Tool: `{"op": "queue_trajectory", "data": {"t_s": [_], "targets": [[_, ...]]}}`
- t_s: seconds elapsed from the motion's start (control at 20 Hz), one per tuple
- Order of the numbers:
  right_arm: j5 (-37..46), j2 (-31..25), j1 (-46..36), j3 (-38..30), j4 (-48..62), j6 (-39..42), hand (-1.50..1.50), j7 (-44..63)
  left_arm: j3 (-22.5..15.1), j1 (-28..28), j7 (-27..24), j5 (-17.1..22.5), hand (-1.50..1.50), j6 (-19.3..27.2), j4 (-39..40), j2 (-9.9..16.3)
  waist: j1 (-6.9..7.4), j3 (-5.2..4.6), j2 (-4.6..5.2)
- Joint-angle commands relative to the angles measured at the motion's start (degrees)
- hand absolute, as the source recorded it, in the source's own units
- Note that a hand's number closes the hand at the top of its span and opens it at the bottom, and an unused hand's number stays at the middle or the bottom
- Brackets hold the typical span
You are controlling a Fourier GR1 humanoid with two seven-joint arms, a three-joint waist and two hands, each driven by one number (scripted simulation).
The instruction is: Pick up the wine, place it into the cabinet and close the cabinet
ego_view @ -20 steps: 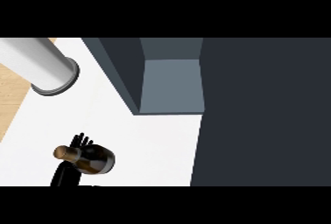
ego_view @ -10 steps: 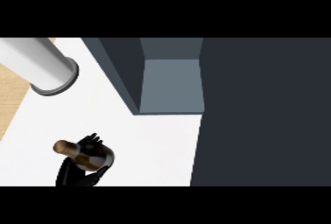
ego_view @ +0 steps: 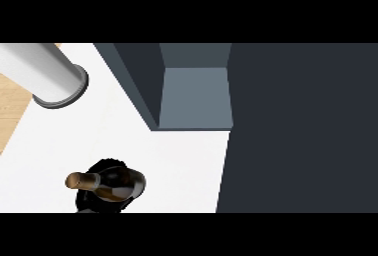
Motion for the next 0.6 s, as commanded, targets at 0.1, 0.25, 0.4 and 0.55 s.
{"op": "queue_trajectory", "data": {"t_s": [0.1,0.25,0.4,0.55], "targets": [[-2.49,0.37,3.63,-0.57,-3.62,0.73,-1.50,-0.05,2.16,-2.82,1.17,3.30,1.50,3.39,0.02,-3.04,0.04,-0.25,0.07],[-2.68,0.40,1.64,-0.57,-3.83,0.51,-1.50,0.52,8.43,-8.62,5.04,8.17,1.50,7.28,3.67,0.07,-0.29,-0.28,0.15],[-3.82,-0.66,0.40,-2.05,-6.73,-0.34,-1.50,4.82,8.34,-8.79,4.03,8.57,1.50,6.87,3.55,0.49,-0.14,-0.28,0.11],[-8.59,-2.19,2.03,-6.90,-2.65,3.72,-1.50,0.36,7.19,-6.32,0.93,7.92,1.50,5.84,2.38,0.02,0.03,-0.25,0.13]]}}
